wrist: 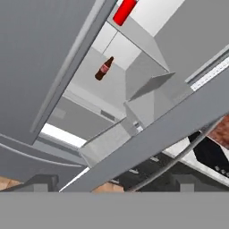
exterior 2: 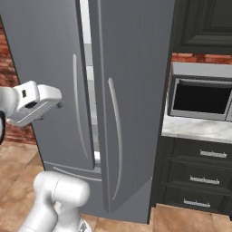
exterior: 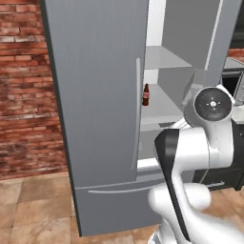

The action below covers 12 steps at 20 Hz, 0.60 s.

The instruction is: Open the fridge, grab two sodas, and place both sodas inside the bowl with ice on the dining counter.

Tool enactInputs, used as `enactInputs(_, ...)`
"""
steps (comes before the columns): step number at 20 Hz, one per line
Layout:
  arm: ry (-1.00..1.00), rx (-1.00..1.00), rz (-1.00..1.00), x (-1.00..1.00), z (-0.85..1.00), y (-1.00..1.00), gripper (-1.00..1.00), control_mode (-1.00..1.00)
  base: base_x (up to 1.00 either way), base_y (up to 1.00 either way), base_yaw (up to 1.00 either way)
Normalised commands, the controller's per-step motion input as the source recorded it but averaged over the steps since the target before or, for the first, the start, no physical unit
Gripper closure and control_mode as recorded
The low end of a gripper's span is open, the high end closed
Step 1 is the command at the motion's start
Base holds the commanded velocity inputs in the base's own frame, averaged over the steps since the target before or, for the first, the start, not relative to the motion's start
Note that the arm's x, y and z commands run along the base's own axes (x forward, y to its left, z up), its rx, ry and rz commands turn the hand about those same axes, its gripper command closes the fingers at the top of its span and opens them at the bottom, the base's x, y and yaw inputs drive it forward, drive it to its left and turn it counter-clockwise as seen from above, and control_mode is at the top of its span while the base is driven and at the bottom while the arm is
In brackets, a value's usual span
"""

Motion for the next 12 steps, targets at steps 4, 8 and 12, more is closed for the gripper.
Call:
enactInputs(4, 0.05, -0.04, 0.0, 0.96, 0.01, 0.14, -1.0, -1.0, 0.0, 0.0, 0.0)
enactInputs(8, 0.04, -0.05, 0.0, 1.0, 0.0, 0.0, -1.0, -1.0, 0.0, 0.0, 0.0)
enactInputs(12, 0.05, -0.07, 0.0, 0.99, 0.0, 0.0, -1.0, -1.0, 0.0, 0.0, 0.0)
